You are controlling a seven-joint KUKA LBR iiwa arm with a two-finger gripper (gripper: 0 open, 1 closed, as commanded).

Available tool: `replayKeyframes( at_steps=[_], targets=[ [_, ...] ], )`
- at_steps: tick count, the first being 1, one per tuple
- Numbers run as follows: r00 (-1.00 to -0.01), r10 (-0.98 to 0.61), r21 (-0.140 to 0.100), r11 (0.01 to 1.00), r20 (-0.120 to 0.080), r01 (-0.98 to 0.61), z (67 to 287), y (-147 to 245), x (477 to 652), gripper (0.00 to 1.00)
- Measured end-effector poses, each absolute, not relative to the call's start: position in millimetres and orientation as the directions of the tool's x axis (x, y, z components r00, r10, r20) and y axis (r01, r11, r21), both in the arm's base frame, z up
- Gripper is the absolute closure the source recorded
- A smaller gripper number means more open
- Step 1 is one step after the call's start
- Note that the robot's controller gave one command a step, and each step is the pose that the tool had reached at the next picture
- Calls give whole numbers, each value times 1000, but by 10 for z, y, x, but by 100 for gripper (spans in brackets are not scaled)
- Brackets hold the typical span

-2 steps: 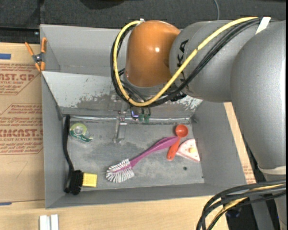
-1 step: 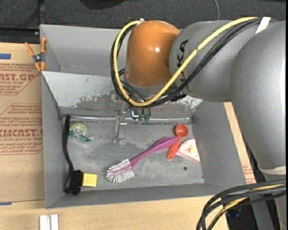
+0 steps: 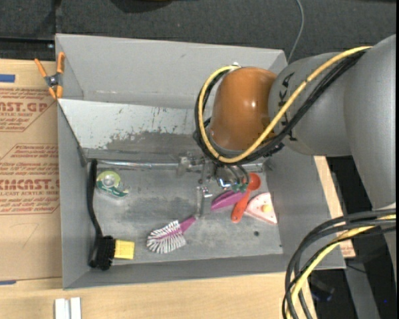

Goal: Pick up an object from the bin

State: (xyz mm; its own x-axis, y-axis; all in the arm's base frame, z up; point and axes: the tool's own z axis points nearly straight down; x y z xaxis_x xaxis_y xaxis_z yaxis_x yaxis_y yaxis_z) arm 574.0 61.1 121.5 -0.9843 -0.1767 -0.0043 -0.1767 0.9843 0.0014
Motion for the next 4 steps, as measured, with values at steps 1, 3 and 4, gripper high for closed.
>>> replayKeyframes(
  at_steps=[1,3,4],
  targets=[
    [-999,-47,9,999,-7,-47,1371,1456,5345,0],
    [-989,-147,8,989,-9,-147,915,525,5047,0],
    [-871,-491,4,871,-3,-491,780,96,5024,0]
  ],
)
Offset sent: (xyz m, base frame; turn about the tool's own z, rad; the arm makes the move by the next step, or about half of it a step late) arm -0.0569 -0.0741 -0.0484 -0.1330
